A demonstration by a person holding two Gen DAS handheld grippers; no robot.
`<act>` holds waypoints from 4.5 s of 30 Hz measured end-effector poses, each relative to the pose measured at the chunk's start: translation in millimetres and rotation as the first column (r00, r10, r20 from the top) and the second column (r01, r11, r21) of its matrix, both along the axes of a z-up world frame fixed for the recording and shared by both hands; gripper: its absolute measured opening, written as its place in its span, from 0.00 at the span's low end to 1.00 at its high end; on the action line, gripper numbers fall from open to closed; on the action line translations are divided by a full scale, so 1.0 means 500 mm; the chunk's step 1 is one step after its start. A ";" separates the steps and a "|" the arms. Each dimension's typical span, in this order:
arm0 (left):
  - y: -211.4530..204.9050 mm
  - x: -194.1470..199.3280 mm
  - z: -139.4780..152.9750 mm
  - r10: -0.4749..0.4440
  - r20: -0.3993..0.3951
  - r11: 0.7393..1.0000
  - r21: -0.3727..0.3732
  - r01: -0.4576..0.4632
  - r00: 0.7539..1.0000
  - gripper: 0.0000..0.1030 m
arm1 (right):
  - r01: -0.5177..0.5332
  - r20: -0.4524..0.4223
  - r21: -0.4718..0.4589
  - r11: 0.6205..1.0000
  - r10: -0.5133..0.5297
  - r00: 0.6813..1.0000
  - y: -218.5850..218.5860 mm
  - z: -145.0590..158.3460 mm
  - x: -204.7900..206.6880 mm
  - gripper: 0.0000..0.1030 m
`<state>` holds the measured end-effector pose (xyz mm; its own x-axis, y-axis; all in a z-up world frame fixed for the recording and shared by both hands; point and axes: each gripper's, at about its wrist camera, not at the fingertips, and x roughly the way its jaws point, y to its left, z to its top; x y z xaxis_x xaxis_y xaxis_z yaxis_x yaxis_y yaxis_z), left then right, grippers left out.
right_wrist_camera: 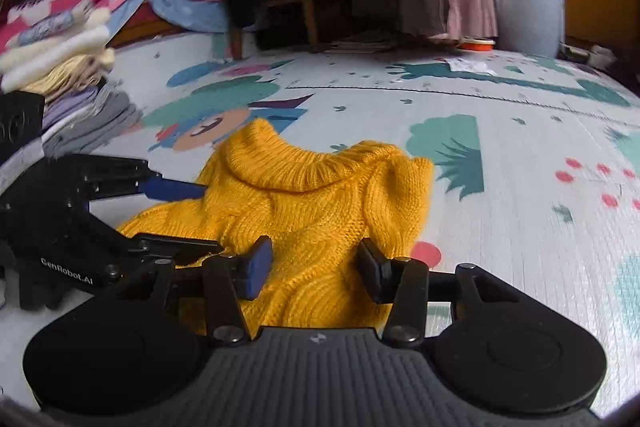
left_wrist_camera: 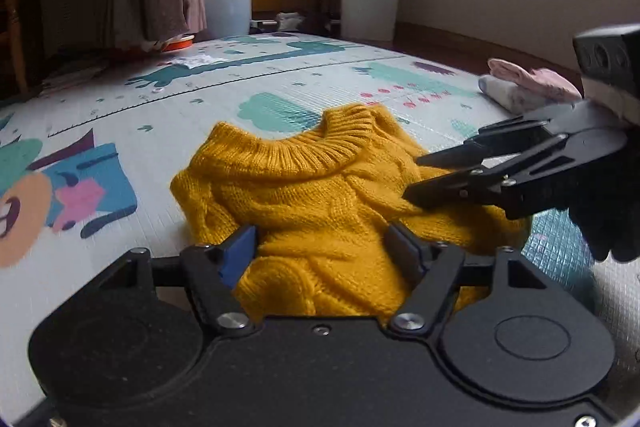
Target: Fold clothes
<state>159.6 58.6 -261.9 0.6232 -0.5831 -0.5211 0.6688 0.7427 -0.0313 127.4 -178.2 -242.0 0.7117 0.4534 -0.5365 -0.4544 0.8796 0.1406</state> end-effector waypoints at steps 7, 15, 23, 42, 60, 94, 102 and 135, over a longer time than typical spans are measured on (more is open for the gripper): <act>0.018 0.071 0.099 -0.048 0.106 0.997 -0.062 0.055 0.993 0.67 | -0.010 0.064 -0.040 0.999 0.012 0.998 0.015 0.084 0.039 0.47; -0.024 0.146 0.000 -0.163 -0.009 0.986 0.045 0.163 0.987 0.69 | -0.022 -0.027 -0.026 0.999 0.021 0.999 0.007 -0.002 0.150 0.55; 0.014 0.087 0.085 -0.094 0.051 0.994 -0.057 0.097 0.994 0.70 | 0.031 0.030 -0.013 0.999 -0.031 0.999 0.004 0.063 0.123 0.53; 0.022 -0.034 0.098 -0.209 0.047 0.977 0.040 0.208 0.977 0.63 | -0.038 0.015 -0.093 0.995 0.039 0.999 0.025 0.065 -0.053 0.44; -0.004 0.087 0.075 -0.103 -0.017 0.995 0.005 0.103 0.995 0.66 | 0.011 -0.004 -0.124 0.992 -0.011 1.000 0.035 0.013 0.059 0.50; 0.175 0.006 -0.018 0.181 -0.624 0.733 -0.430 -0.527 0.760 0.64 | 0.465 -0.403 0.408 0.786 -0.302 0.864 -0.087 -0.052 -0.045 0.75; 0.133 0.004 -0.056 0.129 -0.643 0.728 -0.456 -0.513 0.755 0.44 | 0.466 -0.428 0.484 0.740 -0.265 0.864 -0.070 -0.086 -0.064 0.54; 0.747 -0.187 0.687 0.751 -0.125 0.102 -0.948 -0.302 0.649 0.37 | -0.666 0.410 0.679 0.309 0.593 0.693 0.668 0.744 0.282 0.48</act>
